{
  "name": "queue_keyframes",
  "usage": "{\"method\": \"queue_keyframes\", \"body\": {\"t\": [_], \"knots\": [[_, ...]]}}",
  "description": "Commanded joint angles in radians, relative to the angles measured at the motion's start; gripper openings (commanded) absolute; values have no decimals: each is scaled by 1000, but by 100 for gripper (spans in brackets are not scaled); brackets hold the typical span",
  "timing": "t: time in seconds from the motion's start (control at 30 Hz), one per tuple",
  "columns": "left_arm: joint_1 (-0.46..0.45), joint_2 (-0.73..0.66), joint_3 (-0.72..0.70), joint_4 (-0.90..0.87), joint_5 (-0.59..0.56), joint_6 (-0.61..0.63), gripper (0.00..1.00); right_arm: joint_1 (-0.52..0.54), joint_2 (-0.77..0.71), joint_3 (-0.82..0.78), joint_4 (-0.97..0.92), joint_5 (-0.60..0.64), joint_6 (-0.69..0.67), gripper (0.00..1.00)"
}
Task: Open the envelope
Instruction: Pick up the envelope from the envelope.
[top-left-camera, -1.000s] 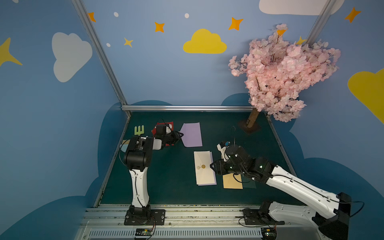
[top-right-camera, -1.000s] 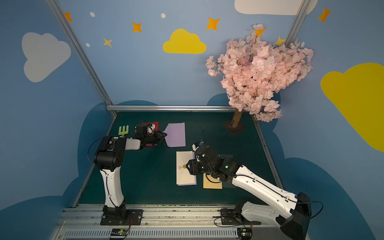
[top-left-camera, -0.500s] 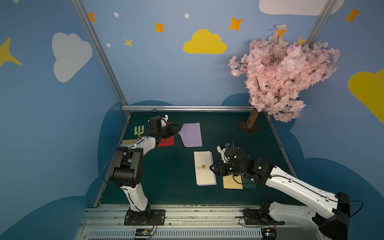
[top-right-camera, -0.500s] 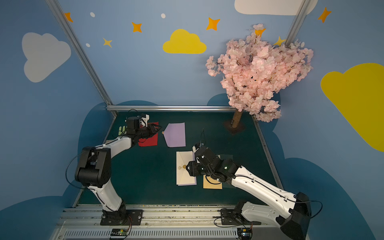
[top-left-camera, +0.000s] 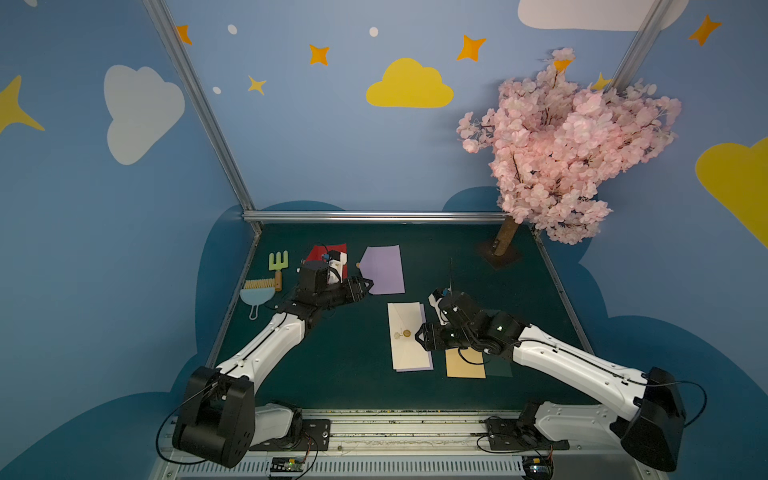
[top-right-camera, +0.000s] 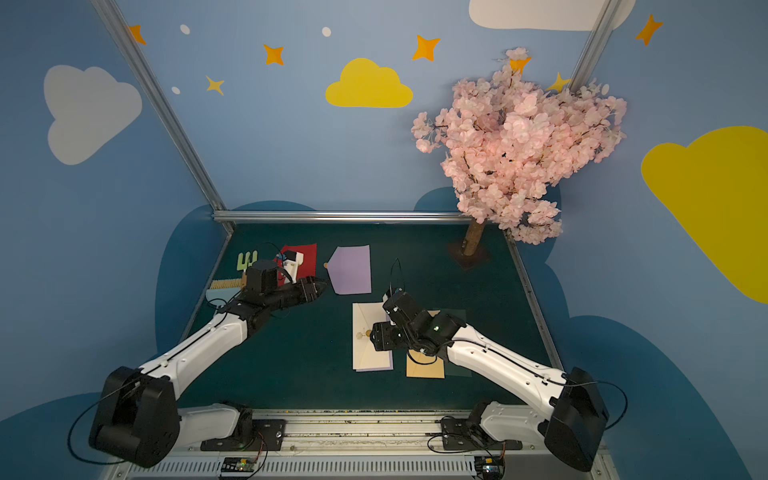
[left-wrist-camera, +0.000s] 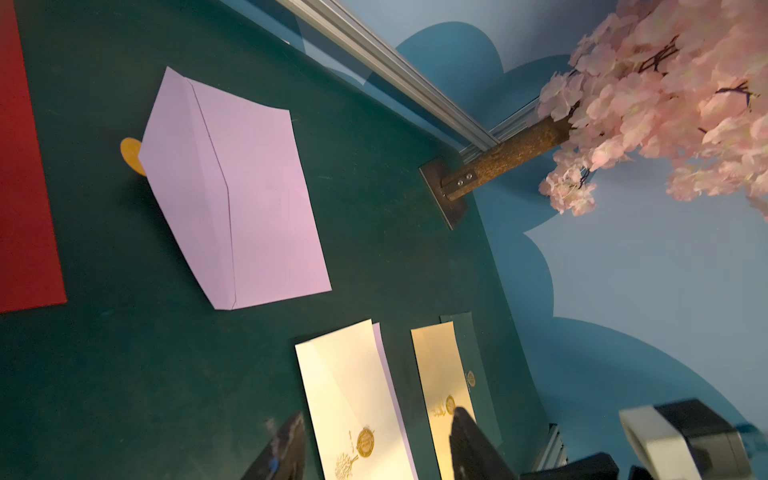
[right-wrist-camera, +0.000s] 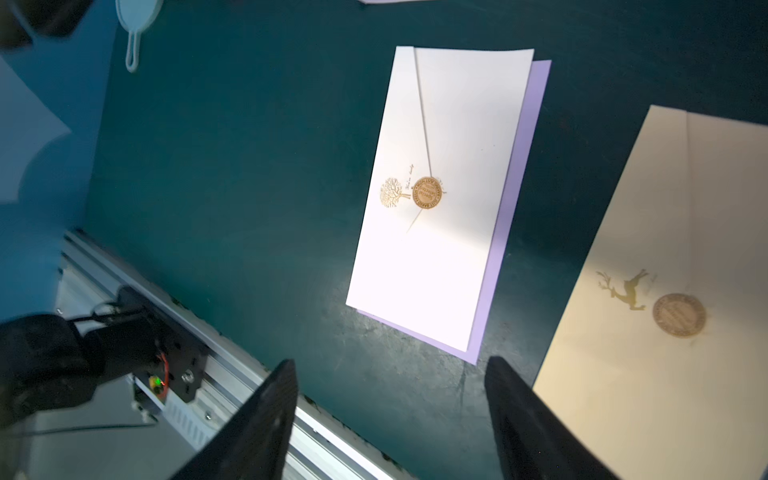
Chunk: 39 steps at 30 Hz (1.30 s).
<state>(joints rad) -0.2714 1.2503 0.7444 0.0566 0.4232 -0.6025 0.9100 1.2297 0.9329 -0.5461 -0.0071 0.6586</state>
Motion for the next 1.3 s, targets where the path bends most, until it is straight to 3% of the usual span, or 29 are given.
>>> {"method": "queue_keyframes", "body": {"t": [0.0, 0.23, 0.43, 0.77, 1.27], "knots": [[-26, -70, -57, -37, -33, -3, 59, -24, 13, -9, 60, -28, 21, 77], [-111, -204, -223, 4, -90, -98, 58, -78, 57, -43, 119, -82, 49, 77], [-192, -203, -328, 78, -131, -184, 53, -119, 160, -51, 138, -163, 91, 68], [-227, -14, -361, 261, -97, -273, 52, -192, 408, 2, 212, -387, -20, 59], [-230, 254, -304, 465, -8, -332, 53, -202, 482, -39, 282, -429, -1, 61]]}}
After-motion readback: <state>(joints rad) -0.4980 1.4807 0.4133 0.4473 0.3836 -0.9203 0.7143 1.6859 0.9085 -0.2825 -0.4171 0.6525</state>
